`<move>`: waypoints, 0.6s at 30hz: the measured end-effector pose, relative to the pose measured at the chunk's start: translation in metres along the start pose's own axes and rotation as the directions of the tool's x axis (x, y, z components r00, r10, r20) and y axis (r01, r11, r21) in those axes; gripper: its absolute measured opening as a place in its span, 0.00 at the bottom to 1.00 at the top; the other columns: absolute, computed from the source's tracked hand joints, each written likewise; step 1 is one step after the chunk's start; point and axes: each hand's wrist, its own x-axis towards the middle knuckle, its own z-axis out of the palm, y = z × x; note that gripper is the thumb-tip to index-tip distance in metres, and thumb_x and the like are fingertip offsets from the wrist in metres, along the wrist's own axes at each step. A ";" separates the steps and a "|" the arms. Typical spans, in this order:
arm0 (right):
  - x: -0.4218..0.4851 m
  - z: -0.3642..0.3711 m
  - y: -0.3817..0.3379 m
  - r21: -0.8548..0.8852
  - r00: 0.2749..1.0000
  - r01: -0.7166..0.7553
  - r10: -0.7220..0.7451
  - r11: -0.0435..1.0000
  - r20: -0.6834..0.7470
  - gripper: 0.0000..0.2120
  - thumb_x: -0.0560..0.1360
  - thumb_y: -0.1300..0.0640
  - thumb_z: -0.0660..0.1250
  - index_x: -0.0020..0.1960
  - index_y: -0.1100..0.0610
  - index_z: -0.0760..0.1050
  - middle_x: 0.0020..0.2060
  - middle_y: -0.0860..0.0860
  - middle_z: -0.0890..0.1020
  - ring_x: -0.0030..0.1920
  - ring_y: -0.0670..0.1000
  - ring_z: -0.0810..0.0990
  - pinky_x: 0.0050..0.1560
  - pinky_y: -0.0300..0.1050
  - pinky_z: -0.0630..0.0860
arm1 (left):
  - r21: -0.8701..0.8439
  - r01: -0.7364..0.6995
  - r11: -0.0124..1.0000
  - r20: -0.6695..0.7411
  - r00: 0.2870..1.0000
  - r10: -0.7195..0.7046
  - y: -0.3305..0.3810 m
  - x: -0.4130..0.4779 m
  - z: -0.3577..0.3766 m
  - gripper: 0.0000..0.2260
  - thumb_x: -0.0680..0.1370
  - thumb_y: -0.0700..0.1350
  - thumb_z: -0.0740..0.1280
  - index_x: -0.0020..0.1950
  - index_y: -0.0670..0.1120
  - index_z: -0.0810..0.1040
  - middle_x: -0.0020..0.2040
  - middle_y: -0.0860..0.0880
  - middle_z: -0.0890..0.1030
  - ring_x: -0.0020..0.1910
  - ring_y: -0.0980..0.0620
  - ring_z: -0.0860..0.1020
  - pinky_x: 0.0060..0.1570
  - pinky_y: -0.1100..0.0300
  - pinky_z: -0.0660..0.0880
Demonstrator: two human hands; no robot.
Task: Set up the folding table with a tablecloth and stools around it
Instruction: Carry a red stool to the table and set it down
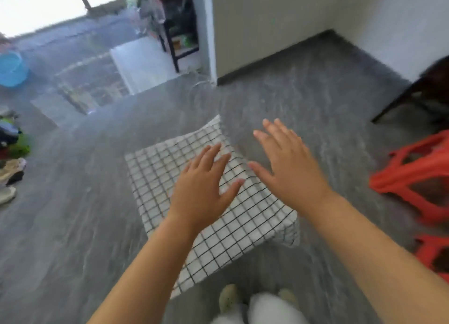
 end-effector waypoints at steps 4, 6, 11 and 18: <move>-0.075 -0.102 0.034 -0.016 0.961 -0.207 0.200 0.978 -0.188 0.34 0.76 0.37 0.49 0.76 0.55 0.60 0.76 0.52 0.61 0.77 0.52 0.54 0.75 0.50 0.50 | 0.017 -0.247 0.969 -0.088 0.965 0.247 0.108 0.017 -0.057 0.30 0.77 0.65 0.51 0.76 0.53 0.59 0.77 0.51 0.59 0.76 0.49 0.55 0.71 0.50 0.52; -0.114 -0.146 0.057 -0.020 0.918 -0.318 0.302 0.948 -0.256 0.34 0.76 0.36 0.50 0.76 0.54 0.59 0.76 0.51 0.60 0.77 0.50 0.53 0.76 0.50 0.51 | 0.046 -0.345 0.937 -0.097 0.932 0.348 0.161 0.029 -0.077 0.33 0.76 0.67 0.48 0.77 0.53 0.53 0.78 0.51 0.55 0.77 0.48 0.52 0.71 0.51 0.49; -0.237 -0.227 0.127 -0.025 0.745 -0.581 0.520 0.813 -0.418 0.35 0.75 0.35 0.50 0.75 0.55 0.63 0.75 0.52 0.64 0.75 0.53 0.60 0.74 0.53 0.59 | 0.027 -0.563 0.826 -0.073 0.823 0.563 0.313 0.036 -0.092 0.36 0.73 0.70 0.39 0.78 0.55 0.43 0.79 0.51 0.45 0.77 0.49 0.42 0.73 0.49 0.45; -0.442 -0.282 0.228 0.047 0.473 -0.831 0.749 0.554 -0.464 0.36 0.75 0.34 0.50 0.76 0.54 0.60 0.76 0.52 0.62 0.76 0.52 0.57 0.75 0.49 0.54 | -0.056 -0.769 0.637 0.012 0.637 0.771 0.542 -0.016 -0.031 0.36 0.72 0.69 0.41 0.78 0.54 0.46 0.78 0.51 0.47 0.77 0.48 0.45 0.73 0.46 0.47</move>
